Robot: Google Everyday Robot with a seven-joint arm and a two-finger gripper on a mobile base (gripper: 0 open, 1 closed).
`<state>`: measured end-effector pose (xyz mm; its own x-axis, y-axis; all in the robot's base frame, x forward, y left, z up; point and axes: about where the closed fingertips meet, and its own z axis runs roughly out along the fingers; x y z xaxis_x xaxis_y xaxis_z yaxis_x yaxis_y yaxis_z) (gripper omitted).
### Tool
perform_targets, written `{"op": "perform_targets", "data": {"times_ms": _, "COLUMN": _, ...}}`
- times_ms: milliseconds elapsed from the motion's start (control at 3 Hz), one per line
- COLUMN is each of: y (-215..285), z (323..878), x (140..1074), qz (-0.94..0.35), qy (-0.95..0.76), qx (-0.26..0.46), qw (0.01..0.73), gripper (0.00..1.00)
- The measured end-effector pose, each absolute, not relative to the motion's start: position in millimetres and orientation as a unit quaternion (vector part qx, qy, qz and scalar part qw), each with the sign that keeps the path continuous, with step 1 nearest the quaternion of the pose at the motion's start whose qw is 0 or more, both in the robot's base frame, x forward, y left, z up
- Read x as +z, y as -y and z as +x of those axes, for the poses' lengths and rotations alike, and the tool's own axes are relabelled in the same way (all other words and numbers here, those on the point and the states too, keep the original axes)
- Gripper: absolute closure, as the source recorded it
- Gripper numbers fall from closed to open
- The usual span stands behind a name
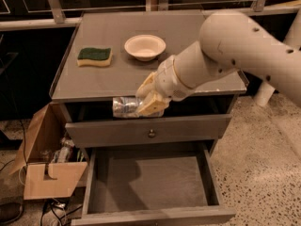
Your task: Pick redbull can from middle drawer and place on counter
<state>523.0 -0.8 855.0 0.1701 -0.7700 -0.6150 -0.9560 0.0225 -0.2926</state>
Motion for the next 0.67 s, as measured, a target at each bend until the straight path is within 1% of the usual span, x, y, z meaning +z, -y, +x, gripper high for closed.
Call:
{"op": "perform_targets", "data": {"times_ms": 333, "y": -5.2, "z": 547.9, "x": 888.7, "qz": -0.700, "qy": -0.610, "qx": 0.123, "qw": 0.351, "gripper": 1.00}}
{"op": "perform_targets", "data": {"times_ms": 667, "y": -6.2, "z": 555.6, "x": 889.2, "qz": -0.699, "qy": -0.611, "qx": 0.121, "qw": 0.352, "gripper": 1.00}}
